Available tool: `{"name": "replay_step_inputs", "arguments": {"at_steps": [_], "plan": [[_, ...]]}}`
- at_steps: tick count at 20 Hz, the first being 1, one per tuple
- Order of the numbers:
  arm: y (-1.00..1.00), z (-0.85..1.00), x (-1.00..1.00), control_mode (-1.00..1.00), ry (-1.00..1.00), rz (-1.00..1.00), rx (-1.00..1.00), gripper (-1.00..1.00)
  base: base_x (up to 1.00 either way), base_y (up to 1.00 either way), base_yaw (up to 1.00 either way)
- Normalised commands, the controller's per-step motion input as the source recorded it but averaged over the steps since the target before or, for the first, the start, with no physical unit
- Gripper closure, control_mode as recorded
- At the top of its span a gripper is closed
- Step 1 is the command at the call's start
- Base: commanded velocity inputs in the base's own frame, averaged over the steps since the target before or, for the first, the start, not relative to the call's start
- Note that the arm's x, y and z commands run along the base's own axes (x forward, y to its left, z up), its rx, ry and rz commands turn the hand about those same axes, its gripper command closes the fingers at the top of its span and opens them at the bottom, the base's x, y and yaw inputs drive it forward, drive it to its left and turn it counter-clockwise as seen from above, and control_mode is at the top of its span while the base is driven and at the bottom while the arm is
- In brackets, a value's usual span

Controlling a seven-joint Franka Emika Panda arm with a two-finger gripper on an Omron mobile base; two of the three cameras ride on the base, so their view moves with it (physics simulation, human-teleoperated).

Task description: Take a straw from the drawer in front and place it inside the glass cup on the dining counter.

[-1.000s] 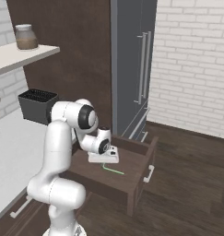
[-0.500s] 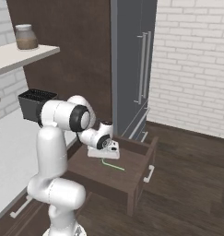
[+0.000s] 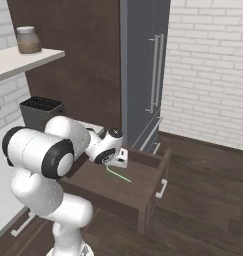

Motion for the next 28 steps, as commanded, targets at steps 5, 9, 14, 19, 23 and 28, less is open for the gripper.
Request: {"name": "replay_step_inputs", "arguments": {"at_steps": [5, 9, 14, 19, 23, 28], "plan": [[0.13, 1.00, 0.00, -1.00, -0.02, -0.18, 0.02, 1.00, 0.00, 0.00, 0.00], [0.14, 1.00, 0.00, -1.00, 0.00, -0.20, 0.00, 1.00, 0.00, 0.00, 0.00], [0.00, 1.00, -0.10, -1.00, 0.05, -0.20, 0.00, 1.00, 0.00, 0.00, 0.00], [0.00, 1.00, -0.48, -1.00, 0.08, -0.17, 0.00, 1.00, 0.00, 0.00, 0.00], [0.00, 0.83, -0.83, -1.00, 0.02, -0.10, 0.00, 1.00, 0.00, 0.00, 0.00], [0.00, 0.09, -1.00, -1.00, 0.00, -0.03, 0.00, 1.00, 0.00, 0.00, 0.00]]}}
